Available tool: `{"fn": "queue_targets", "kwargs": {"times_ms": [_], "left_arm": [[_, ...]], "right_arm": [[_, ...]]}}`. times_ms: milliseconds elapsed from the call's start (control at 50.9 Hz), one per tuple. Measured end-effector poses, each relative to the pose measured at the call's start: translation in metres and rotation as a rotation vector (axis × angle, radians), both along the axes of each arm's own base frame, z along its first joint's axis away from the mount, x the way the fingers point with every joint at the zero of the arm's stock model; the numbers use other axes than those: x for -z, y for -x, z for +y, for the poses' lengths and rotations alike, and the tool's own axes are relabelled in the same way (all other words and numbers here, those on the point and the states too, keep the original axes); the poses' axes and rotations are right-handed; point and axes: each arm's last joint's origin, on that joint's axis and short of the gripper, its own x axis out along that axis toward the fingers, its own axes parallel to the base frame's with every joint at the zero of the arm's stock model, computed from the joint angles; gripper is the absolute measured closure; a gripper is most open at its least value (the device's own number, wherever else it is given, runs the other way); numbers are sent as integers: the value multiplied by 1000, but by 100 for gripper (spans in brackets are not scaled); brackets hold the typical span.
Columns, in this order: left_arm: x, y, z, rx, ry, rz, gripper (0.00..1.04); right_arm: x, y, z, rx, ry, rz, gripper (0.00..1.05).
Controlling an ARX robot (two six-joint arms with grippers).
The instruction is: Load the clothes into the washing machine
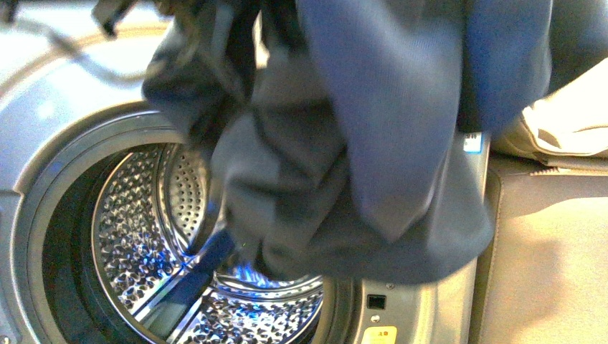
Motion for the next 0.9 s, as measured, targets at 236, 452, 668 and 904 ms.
{"fn": "queue_targets", "kwargs": {"times_ms": [236,452,668,904], "left_arm": [[27,-3,6,-9,-25,46,96],[56,-10,12,-26,-53,109,96],[70,-12,17,-38,-63,133,96],[83,-22,24,-50,-69,144,96]], "right_arm": [[74,3,-13,15,47,17,72],[125,3,-21,16,62,42,103],[158,8,-29,2,63,36,102],[188,18,-38,27,62,34,102]]}}
